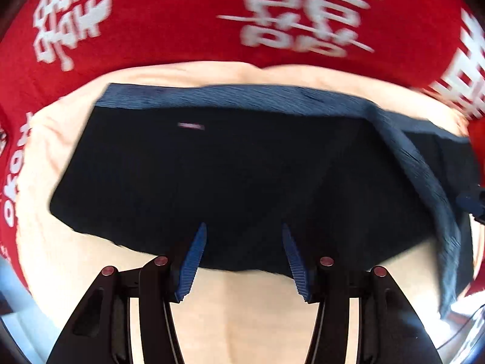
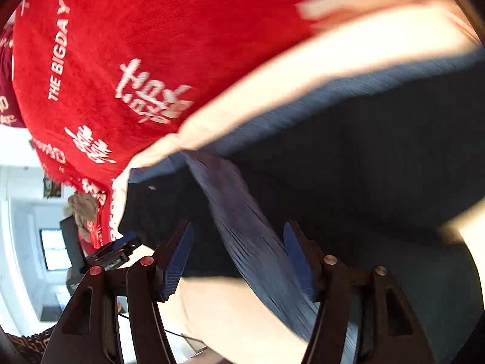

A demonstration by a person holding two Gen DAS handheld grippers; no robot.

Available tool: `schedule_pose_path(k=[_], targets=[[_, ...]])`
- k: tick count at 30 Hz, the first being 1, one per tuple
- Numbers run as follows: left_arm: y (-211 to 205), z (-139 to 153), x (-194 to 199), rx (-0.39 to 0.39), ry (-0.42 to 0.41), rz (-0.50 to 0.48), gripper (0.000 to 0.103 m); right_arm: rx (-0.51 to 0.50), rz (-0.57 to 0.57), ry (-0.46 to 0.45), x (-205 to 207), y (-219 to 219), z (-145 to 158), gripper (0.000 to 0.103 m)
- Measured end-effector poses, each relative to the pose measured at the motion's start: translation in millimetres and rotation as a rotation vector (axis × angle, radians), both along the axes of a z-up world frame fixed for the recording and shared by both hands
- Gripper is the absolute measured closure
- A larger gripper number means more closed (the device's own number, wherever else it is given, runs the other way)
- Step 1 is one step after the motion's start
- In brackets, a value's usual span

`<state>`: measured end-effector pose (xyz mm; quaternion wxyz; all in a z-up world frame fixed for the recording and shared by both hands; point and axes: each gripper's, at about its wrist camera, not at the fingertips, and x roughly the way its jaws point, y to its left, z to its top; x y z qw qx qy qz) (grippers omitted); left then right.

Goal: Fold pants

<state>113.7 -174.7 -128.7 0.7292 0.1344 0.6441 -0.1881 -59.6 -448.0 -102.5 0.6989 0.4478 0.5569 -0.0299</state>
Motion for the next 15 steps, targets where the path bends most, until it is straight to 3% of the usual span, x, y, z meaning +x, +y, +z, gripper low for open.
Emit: schedule_pose_path(k=[10, 15], targets=[[-120, 8, -92, -0.235, 0.136, -0.256, 0.049, -0.070, -0.351, 0.095, -209, -10, 19, 0.037], [-157, 6, -122, -0.339, 0.222, -0.287, 0.049, -0.106, -0.444, 0.132, -273, -6, 7, 0.037]])
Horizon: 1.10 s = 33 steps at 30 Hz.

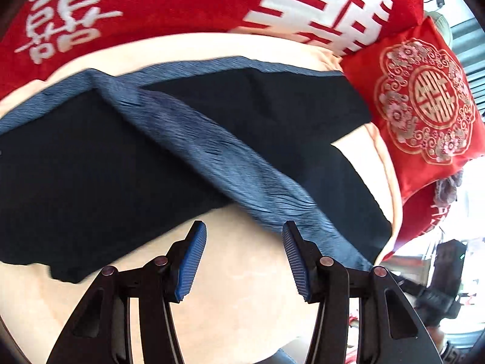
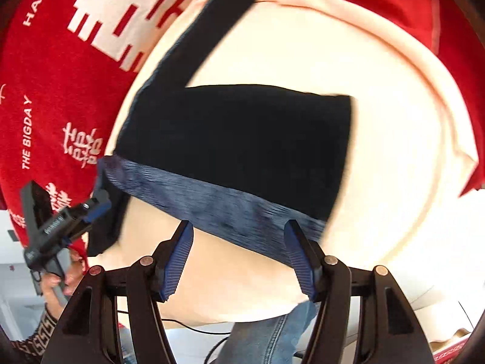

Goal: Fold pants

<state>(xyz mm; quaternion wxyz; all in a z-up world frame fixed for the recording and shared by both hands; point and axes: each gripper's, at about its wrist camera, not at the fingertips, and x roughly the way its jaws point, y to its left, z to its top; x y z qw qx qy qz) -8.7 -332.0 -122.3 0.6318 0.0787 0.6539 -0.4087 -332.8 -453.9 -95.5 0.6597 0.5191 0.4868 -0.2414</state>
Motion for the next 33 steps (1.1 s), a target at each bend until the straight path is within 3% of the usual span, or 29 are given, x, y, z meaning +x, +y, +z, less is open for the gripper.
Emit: schedule_pose_path(k=[4, 10, 13, 15, 17, 18, 19, 24, 29, 33], targets=[[-16, -10, -17, -0.005, 0.038, 0.001, 0.049, 0.058, -0.047, -0.006, -28, -1, -20, 0.037], [-35, -31, -41, 0.046, 0.093, -0.003, 0.049, 0.211, -0.021, -0.157, -30, -5, -48, 0.037], [-42, -39, -50, 0.062, 0.127, 0.020, 0.049, 0.257, 0.010, -0.192, -27, -11, -52, 0.040], [-44, -40, -54, 0.066, 0.127, 0.044, 0.049, 0.308, 0.007, -0.207, -28, -16, -54, 0.081], [-47, -40, -55, 0.039, 0.153, 0.054, 0.054, 0.318, 0.014, -0.226, -24, -21, -46, 0.087], [-49, -39, -56, 0.030, 0.165, 0.066, 0.062, 0.303, 0.033, -0.236, -20, -25, -38, 0.088], [-49, -38, -55, 0.024, 0.178, 0.069, 0.080, 0.286, 0.056, -0.240, -15, -29, -29, 0.088], [-56, -14, -44, -0.007, 0.178, 0.132, 0.082, 0.195, 0.162, -0.299, 19, -64, 21, 0.088], [-79, 26, -16, -0.097, 0.122, 0.171, 0.082, 0.057, 0.263, -0.355, 77, -123, 67, 0.088], [-117, 43, 18, -0.139, 0.053, 0.175, 0.082, -0.062, 0.346, -0.348, 137, -179, 79, 0.088]])
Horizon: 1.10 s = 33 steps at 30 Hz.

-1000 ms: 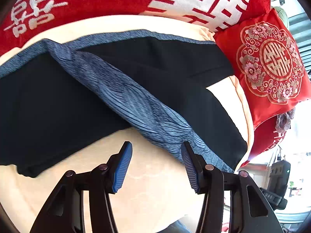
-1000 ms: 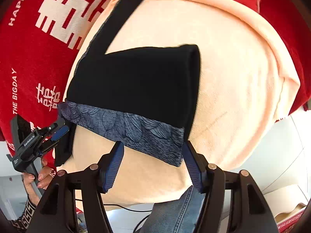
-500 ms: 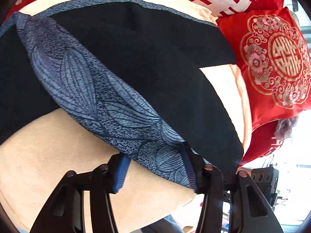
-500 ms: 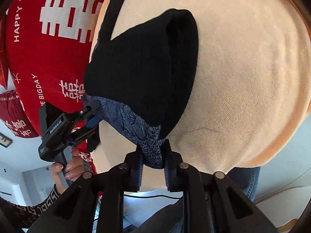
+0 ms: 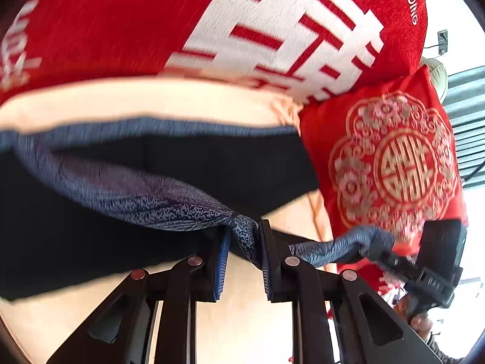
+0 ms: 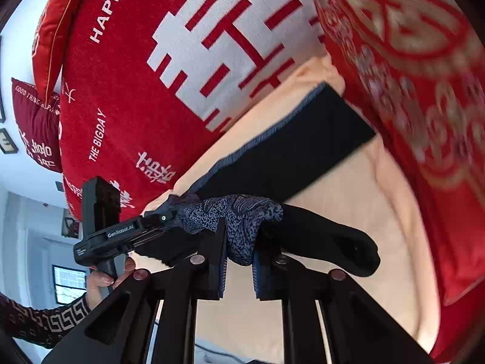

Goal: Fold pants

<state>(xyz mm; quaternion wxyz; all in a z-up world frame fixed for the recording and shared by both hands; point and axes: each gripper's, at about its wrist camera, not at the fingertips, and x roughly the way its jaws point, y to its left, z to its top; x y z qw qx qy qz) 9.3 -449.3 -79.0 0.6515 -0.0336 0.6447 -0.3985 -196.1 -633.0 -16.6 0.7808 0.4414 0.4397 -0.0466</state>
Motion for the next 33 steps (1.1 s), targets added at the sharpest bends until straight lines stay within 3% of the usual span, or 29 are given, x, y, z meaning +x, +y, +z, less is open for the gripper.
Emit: schedule_pose_path(k=[4, 10, 11, 12, 13, 16, 18, 20, 23, 26, 29, 31, 33], targets=[[-46, 6, 38, 0.034, -0.129, -0.023, 0.082, -0.062, 0.035, 0.052, 70, -51, -22, 0.088], [-63, -6, 80, 0.194, -0.258, -0.016, 0.081, -0.042, -0.004, 0.207, 113, -86, -89, 0.081], [-59, -9, 81, 0.208, -0.260, -0.007, 0.081, -0.091, 0.007, 0.237, 121, -85, -92, 0.066], [-52, -12, 82, 0.221, -0.258, 0.002, 0.081, -0.144, 0.019, 0.263, 122, -83, -94, 0.040], [-45, -14, 81, 0.235, -0.257, 0.011, 0.081, -0.178, 0.036, 0.265, 126, -80, -92, 0.032], [-19, -26, 70, 0.300, -0.255, 0.034, 0.081, -0.213, 0.052, 0.216, 124, -64, -71, 0.031], [0, -39, 59, 0.361, -0.240, 0.054, 0.081, -0.184, 0.033, 0.179, 105, -50, -56, 0.031], [16, -54, 51, 0.412, -0.216, 0.076, 0.081, -0.152, -0.019, 0.209, 78, -37, -56, 0.031], [40, -75, 42, 0.460, -0.168, 0.116, 0.081, -0.105, -0.081, 0.319, 51, -27, -83, 0.034], [47, -75, 36, 0.434, -0.214, 0.111, 0.081, -0.067, -0.178, 0.363, 42, -37, -110, 0.045], [42, -75, 35, 0.461, -0.253, 0.079, 0.081, -0.140, -0.180, 0.352, 59, -47, -110, 0.093], [43, -75, 37, 0.457, -0.245, 0.080, 0.081, -0.231, -0.128, 0.303, 70, -44, -92, 0.093], [47, -75, 41, 0.440, -0.225, 0.101, 0.081, -0.300, -0.082, 0.341, 71, -44, -89, 0.093]])
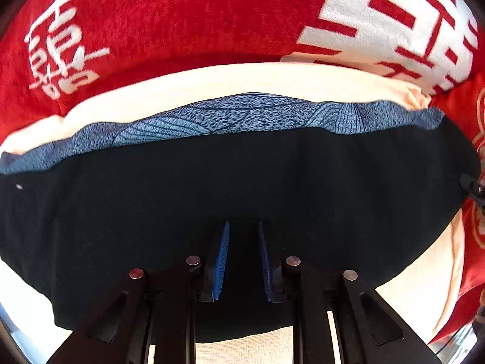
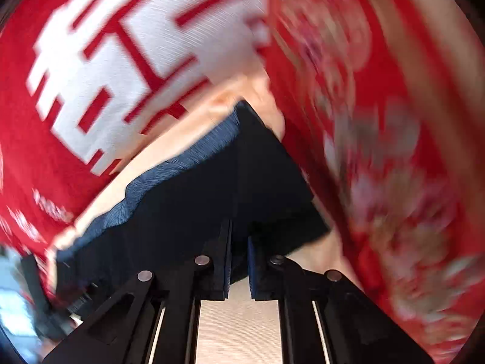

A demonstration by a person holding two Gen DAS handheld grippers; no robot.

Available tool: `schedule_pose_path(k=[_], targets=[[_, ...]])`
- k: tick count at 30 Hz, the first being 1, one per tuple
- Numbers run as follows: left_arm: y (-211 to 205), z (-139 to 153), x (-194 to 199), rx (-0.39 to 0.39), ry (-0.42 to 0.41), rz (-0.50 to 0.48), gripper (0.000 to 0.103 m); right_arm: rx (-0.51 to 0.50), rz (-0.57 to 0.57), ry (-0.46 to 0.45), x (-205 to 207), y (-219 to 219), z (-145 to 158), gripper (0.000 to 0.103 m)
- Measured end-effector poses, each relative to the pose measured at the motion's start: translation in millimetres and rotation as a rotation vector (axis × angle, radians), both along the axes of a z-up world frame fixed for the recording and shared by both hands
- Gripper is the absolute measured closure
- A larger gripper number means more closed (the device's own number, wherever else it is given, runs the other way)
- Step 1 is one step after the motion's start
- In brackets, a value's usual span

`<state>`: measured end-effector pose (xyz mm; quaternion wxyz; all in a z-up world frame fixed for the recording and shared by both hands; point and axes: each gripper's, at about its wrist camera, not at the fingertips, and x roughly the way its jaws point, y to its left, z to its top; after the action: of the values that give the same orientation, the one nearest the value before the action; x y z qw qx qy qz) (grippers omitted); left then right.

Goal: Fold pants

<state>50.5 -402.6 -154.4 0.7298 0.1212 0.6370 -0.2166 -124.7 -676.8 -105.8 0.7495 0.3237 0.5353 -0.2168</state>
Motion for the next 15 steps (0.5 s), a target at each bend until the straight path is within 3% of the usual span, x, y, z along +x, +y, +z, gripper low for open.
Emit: schedule_pose_path(k=[1, 2, 3, 5, 6, 9, 12, 15], targets=[[3, -1, 2, -0.011, 0.006, 0.011, 0.081, 0.017, 0.000, 0.057, -2, -3, -11, 0.092], [6, -1, 3, -0.015, 0.009, 0.016, 0.081, 0.049, -0.009, 0.125, -6, -7, -25, 0.084], [9, -1, 4, -0.008, 0.014, 0.019, 0.081, 0.052, -0.008, 0.155, -9, -9, -30, 0.067], [9, 4, 10, 0.038, 0.032, 0.026, 0.081, 0.028, 0.043, 0.106, -12, 0, -12, 0.065], [10, 11, 15, 0.026, 0.021, 0.025, 0.081, 0.026, 0.063, 0.067, -13, 5, -1, 0.065], [8, 26, 36, 0.014, -0.070, 0.012, 0.081, 0.035, 0.161, -0.055, 4, 25, 26, 0.065], [4, 15, 66, 0.043, -0.082, 0.043, 0.081, 0.010, 0.270, -0.072, 51, 36, 13, 0.065], [1, -6, 92, 0.068, -0.078, 0.095, 0.081, 0.010, 0.280, -0.026, 97, 38, -20, 0.065]])
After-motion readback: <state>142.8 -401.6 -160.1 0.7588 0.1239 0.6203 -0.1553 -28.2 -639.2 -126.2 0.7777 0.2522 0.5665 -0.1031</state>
